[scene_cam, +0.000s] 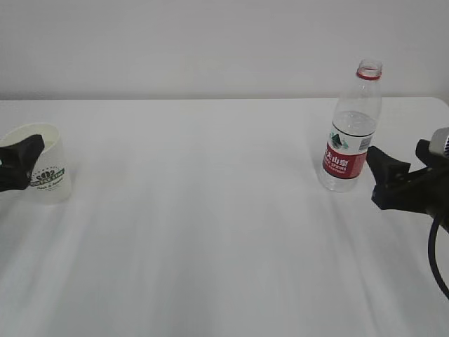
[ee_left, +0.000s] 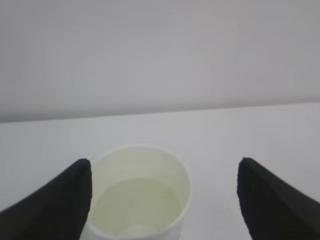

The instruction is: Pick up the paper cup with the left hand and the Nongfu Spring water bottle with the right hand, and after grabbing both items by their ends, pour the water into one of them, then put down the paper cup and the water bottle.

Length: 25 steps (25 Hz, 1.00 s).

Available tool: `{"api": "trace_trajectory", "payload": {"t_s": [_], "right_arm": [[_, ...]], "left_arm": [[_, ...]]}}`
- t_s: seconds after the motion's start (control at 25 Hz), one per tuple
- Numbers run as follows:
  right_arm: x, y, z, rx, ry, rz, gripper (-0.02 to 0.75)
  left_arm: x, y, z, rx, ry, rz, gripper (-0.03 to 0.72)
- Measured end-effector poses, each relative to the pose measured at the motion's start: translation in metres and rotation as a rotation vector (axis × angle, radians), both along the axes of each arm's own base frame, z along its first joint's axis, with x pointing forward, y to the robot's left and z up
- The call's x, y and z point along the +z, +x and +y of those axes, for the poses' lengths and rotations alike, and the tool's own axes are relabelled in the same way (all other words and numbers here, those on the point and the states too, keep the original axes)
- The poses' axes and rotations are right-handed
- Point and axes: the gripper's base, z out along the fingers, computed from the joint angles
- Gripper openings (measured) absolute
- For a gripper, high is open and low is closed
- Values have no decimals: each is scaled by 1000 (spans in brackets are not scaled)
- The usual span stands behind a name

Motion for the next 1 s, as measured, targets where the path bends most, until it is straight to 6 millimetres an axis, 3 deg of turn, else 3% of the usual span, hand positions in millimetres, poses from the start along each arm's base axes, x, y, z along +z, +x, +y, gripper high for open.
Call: {"api": "trace_trajectory", "payload": {"t_s": [0.48,1.0], "right_arm": [[32,-7,-4,-17,-19,-102,593],[50,-19,-6,-10,-27,-114,592]], "left_arm": [[41,-12,0,-2,-3,-133,636],[64,-28,1,-9,17,-149,613]]}}
